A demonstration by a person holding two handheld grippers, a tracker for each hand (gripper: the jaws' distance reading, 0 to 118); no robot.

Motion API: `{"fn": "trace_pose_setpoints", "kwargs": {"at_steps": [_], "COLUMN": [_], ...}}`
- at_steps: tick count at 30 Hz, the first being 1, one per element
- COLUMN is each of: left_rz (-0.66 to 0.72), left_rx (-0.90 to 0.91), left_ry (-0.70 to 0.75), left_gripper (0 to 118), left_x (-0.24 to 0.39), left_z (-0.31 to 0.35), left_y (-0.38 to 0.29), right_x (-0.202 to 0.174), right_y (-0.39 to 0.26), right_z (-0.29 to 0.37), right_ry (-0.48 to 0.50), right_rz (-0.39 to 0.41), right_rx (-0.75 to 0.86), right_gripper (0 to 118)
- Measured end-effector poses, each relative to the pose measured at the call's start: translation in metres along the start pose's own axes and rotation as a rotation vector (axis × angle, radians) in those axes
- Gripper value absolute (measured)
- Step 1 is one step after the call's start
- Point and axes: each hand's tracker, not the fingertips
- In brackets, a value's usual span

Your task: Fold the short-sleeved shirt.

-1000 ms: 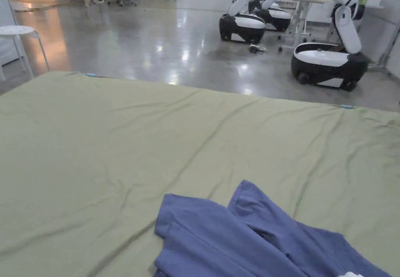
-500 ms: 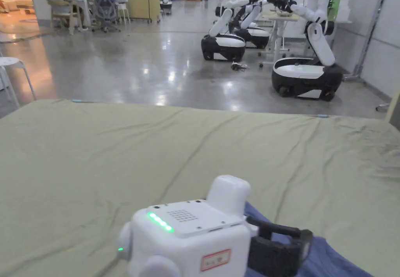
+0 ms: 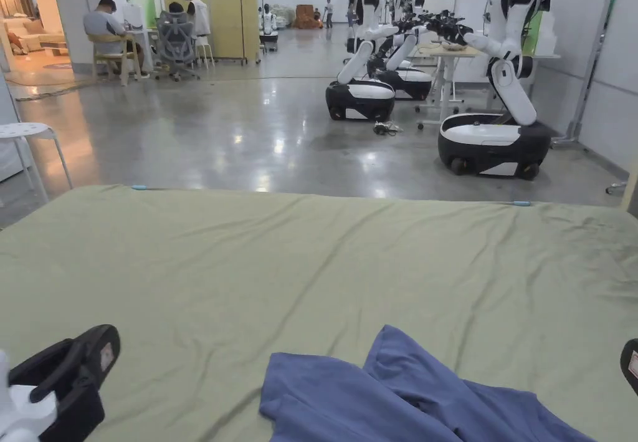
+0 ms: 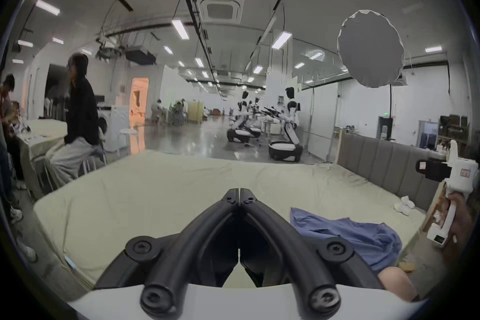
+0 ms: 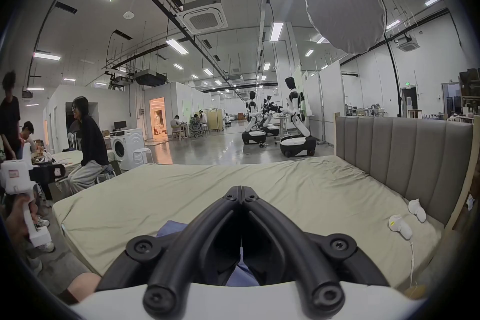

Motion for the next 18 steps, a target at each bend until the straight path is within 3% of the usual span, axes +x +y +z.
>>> {"fn": "trace_pose_setpoints", "kwargs": {"at_steps": [4, 7, 9, 11, 12, 13, 15, 17, 18], "left_rz": [-0.026, 0.038, 0.083, 0.028, -0.024, -0.103, -0.17, -0.067, 0.018], "left_rx": [-0.095, -0.168, -0.257, -0.435, -0.508, -0.608, -0.722, -0.844, -0.827], "left_ry": [-0.124, -0.103, -0.188, -0.173, -0.164, -0.18, -0.204, -0.248, -0.173], "left_gripper": [0, 0, 0, 0, 8, 37, 118, 109, 110], "left_x": [0.016, 0.026, 0.029, 0.041, 0.047, 0.05, 0.054, 0.053, 0.05], "left_z": [-0.051, -0.116, -0.169, -0.23, -0.256, -0.286, -0.329, -0.352, -0.371], "left_y": [0.002, 0.005, -0.001, -0.015, -0.024, -0.041, -0.071, -0.101, -0.107], "right_x": [-0.001, -0.002, -0.002, 0.001, 0.002, 0.004, 0.007, 0.013, 0.015], "right_y": [0.006, 0.01, 0.012, 0.012, 0.012, 0.012, 0.011, 0.009, 0.007], "right_z": [0.005, 0.012, 0.013, 0.012, 0.012, 0.011, 0.009, 0.004, 0.001], "right_ry": [-0.005, 0.0, -0.007, -0.011, -0.013, -0.02, -0.033, -0.046, -0.056], "right_rz": [0.0, -0.003, 0.01, 0.018, 0.019, 0.02, 0.021, 0.009, 0.009], "right_rx": [0.018, 0.038, 0.038, 0.032, 0.031, 0.031, 0.026, 0.014, 0.004], "right_gripper": [1, 1, 1, 1, 1, 1, 1, 1, 1]}}
